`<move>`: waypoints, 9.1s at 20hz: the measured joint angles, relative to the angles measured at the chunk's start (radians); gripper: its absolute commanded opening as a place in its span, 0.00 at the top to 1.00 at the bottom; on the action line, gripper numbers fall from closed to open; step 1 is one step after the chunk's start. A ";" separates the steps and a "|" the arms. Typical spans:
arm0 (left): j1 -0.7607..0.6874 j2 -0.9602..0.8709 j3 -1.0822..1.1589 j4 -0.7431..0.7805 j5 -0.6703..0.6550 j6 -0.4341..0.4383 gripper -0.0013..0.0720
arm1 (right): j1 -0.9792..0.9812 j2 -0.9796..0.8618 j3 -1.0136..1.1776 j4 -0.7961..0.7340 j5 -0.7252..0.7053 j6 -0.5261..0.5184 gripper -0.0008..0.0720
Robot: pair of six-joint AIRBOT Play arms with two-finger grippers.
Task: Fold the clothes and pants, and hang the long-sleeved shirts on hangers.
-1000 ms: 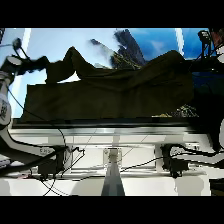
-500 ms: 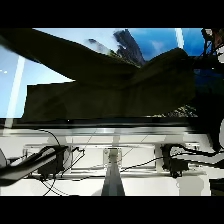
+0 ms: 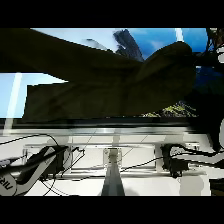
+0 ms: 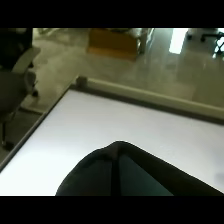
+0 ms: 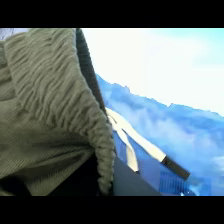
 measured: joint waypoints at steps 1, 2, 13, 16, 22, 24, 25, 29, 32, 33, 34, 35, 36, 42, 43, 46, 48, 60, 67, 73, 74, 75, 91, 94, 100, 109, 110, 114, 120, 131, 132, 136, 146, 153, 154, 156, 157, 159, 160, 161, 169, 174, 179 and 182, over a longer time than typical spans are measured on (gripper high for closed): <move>0.015 -0.006 0.000 0.027 -0.064 -0.027 0.96 | 0.000 0.000 0.000 0.002 -0.015 0.000 0.95; 0.027 -0.019 0.000 0.049 -0.129 -0.046 0.96 | 0.000 0.000 0.000 0.002 -0.022 0.000 0.95; -0.011 -0.436 -0.001 -0.018 -0.201 -0.103 0.96 | 0.000 0.000 0.000 -0.001 -0.047 -0.001 0.95; -0.051 -0.542 -0.001 -0.069 -0.032 -0.104 0.95 | 0.000 0.000 0.000 -0.001 -0.051 -0.001 0.95; -0.097 -0.644 -0.001 -0.093 0.263 -0.104 0.03 | 0.000 0.000 0.000 0.003 -0.055 -0.001 0.95; -0.088 -0.652 -0.001 -0.085 0.271 -0.104 0.03 | 0.000 0.000 0.000 0.004 -0.056 -0.001 0.95; -0.076 -0.652 -0.001 -0.077 0.251 -0.104 0.04 | 0.000 0.000 0.000 0.005 -0.056 -0.001 0.95; 0.013 -0.621 -0.001 -0.067 0.055 -0.104 0.35 | 0.000 0.000 0.000 0.007 -0.053 -0.001 0.95; 0.120 -0.605 -0.001 -0.066 -0.146 -0.100 0.35 | 0.000 0.000 0.000 0.007 -0.049 -0.001 0.95; 0.156 -0.605 -0.001 -0.064 -0.213 -0.086 0.35 | 0.000 0.000 0.000 0.007 -0.047 -0.001 0.95; 0.193 -0.607 -0.001 -0.065 -0.281 -0.075 0.35 | 0.000 0.000 0.000 0.007 -0.046 -0.001 0.95; 0.226 -0.613 -0.002 -0.068 -0.340 -0.061 0.35 | 0.000 0.000 0.000 0.008 -0.043 -0.001 0.95; 0.254 -0.620 -0.002 -0.073 -0.387 -0.054 0.35 | 0.000 0.000 0.000 0.007 -0.038 -0.001 0.95; 0.328 -0.713 -0.004 -0.124 -0.569 0.026 0.33 | 0.000 0.000 0.000 0.008 -0.030 -0.001 0.95; 0.332 -0.734 -0.004 -0.154 -0.586 0.048 0.33 | 0.000 0.000 0.000 0.008 -0.029 -0.001 0.95; 0.335 -0.790 -0.004 -0.241 -0.592 0.088 0.33 | 0.000 0.000 0.000 0.008 -0.027 -0.001 0.95; 0.332 -0.823 -0.004 -0.279 -0.586 0.102 0.33 | 0.000 0.000 0.000 0.008 -0.026 -0.001 0.95; 0.309 -0.829 -0.002 -0.550 -0.507 0.325 0.96 | 0.000 0.000 0.000 0.007 -0.024 -0.001 0.95; 0.323 -0.579 0.000 -0.959 -0.549 0.635 0.96 | 0.000 -0.001 0.000 0.006 -0.080 -0.001 0.95; 0.380 -0.335 0.000 -1.114 -0.564 0.722 0.96 | 0.000 0.000 0.000 0.002 -0.113 -0.001 0.95; 0.396 -0.298 0.000 -1.124 -0.576 0.726 0.96 | 0.000 0.001 0.000 -0.001 -0.113 -0.001 0.95; 0.414 -0.265 0.000 -1.131 -0.597 0.726 0.96 | 0.000 0.004 0.000 -0.006 -0.113 -0.001 0.95; 0.156 -0.458 -0.001 -0.126 -0.365 -0.240 0.96 | -0.039 -0.071 0.000 -0.114 -0.194 0.076 0.95; 0.138 -0.591 -0.001 -0.336 -0.229 -0.240 0.96 | -0.064 -0.154 0.000 -0.079 -0.229 0.170 0.95; 0.094 -0.731 -0.001 -0.548 -0.009 -0.185 0.96 | -0.061 -0.264 0.000 0.080 -0.364 0.250 0.95; -0.076 -0.790 0.000 -0.626 0.468 -0.077 0.96 | -0.026 -0.304 0.000 0.161 -0.514 0.287 0.66; -0.094 -0.797 0.000 -0.627 0.534 -0.075 0.81 | -0.024 -0.310 0.000 0.162 -0.537 0.301 0.36; -0.143 -0.822 0.000 -0.620 0.665 -0.069 0.02 | -0.020 -0.327 0.001 0.167 -0.566 0.345 0.28; -0.093 -0.790 0.000 -0.446 0.501 -0.066 0.02 | -0.054 -0.332 0.049 0.143 -0.474 0.362 0.28; 0.080 -0.825 0.000 -0.346 -0.070 -0.070 0.04 | -0.196 -0.333 0.133 0.010 -0.052 0.367 0.28; 0.077 -0.840 0.000 -0.364 -0.068 -0.070 0.04 | -0.199 -0.333 0.135 0.008 -0.045 0.367 0.28; 0.061 -0.896 0.002 -0.411 -0.043 -0.068 0.32 | -0.204 -0.333 0.136 0.008 -0.045 0.376 0.28; 0.031 -0.881 0.112 -0.499 -0.010 0.004 0.96 | -0.206 -0.336 0.138 0.010 -0.058 0.388 0.28; 0.024 -0.806 0.154 -0.512 -0.082 0.024 0.96 | -0.206 -0.434 0.243 0.011 0.086 0.344 0.27; 0.023 -0.805 0.155 -0.511 -0.097 0.025 0.96 | -0.206 -0.460 0.276 0.019 0.116 0.344 0.27; 0.021 -0.799 0.157 -0.513 -0.116 0.027 0.96 | -0.208 -0.503 0.343 0.037 0.167 0.344 0.27; 0.019 -0.798 0.158 -0.514 -0.123 0.027 0.96 | -0.210 -0.522 0.377 0.041 0.191 0.347 0.27; 0.017 -0.797 0.158 -0.513 -0.131 0.027 0.96 | -0.219 -0.556 0.430 0.047 0.224 0.375 0.27; 0.015 -0.797 0.158 -0.513 -0.134 0.027 0.96 | -0.222 -0.573 0.449 0.049 0.240 0.394 0.27; 0.014 -0.797 0.158 -0.513 -0.137 0.027 0.96 | -0.225 -0.591 0.465 0.052 0.262 0.412 0.27; 0.011 -0.796 0.158 -0.514 -0.143 0.027 0.96 | -0.226 -0.676 0.506 0.151 0.442 0.414 0.36; 0.010 -0.792 0.166 -0.523 -0.174 0.023 0.96 | -0.196 -0.674 0.507 0.191 0.491 0.320 0.95; 0.031 -0.772 0.313 -0.444 -0.222 -0.121 0.96 | -0.201 -0.588 0.508 0.193 0.417 0.306 0.95; 0.042 -0.768 0.425 -0.257 -0.299 -0.267 0.96 | -0.237 -0.534 0.508 0.159 0.446 0.307 0.95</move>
